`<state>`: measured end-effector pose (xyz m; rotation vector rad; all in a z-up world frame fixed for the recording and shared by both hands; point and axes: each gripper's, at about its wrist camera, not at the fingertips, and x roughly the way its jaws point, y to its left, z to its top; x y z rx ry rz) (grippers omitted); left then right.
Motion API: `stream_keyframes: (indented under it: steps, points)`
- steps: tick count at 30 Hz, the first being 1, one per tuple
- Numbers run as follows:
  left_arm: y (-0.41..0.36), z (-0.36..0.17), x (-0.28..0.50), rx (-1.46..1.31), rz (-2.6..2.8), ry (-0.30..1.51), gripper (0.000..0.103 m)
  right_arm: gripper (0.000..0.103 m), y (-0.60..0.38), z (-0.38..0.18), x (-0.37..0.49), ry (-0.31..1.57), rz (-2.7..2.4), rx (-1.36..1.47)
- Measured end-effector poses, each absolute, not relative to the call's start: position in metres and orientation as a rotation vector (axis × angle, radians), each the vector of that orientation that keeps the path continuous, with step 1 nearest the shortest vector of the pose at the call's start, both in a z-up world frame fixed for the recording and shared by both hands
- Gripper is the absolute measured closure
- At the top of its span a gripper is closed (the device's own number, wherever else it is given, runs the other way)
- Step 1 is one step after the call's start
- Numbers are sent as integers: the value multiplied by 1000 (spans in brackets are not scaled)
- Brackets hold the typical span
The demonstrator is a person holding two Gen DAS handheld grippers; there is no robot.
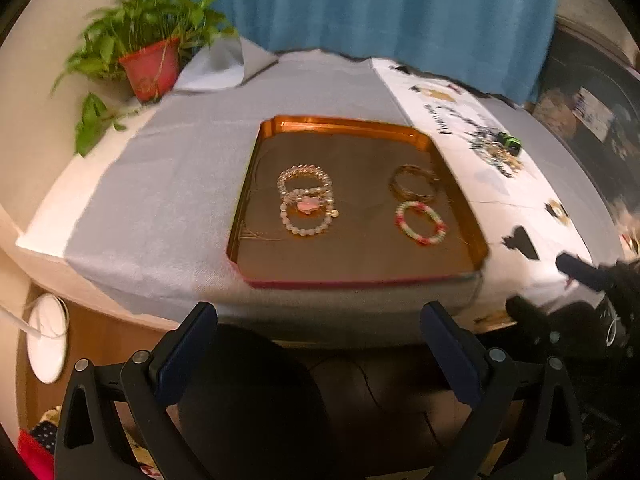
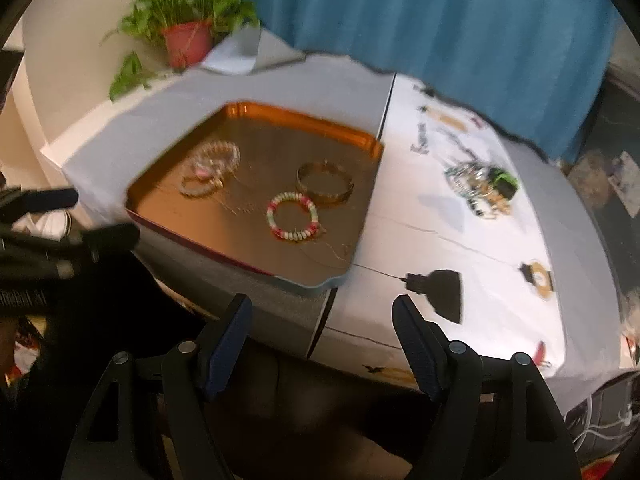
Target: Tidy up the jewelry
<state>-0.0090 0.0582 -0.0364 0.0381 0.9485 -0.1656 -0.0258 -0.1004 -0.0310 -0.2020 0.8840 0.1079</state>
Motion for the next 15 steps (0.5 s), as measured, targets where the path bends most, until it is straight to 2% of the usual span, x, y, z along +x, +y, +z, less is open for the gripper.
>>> stream_keyframes:
  steps: [6,15]
  points:
    - [48,-6,-53,67,-159,870,2,30,-102,-1,-73,799,111,-195]
    - [36,19,-93,87,-169,806,2,30,-118,14,-124,756,86,-193]
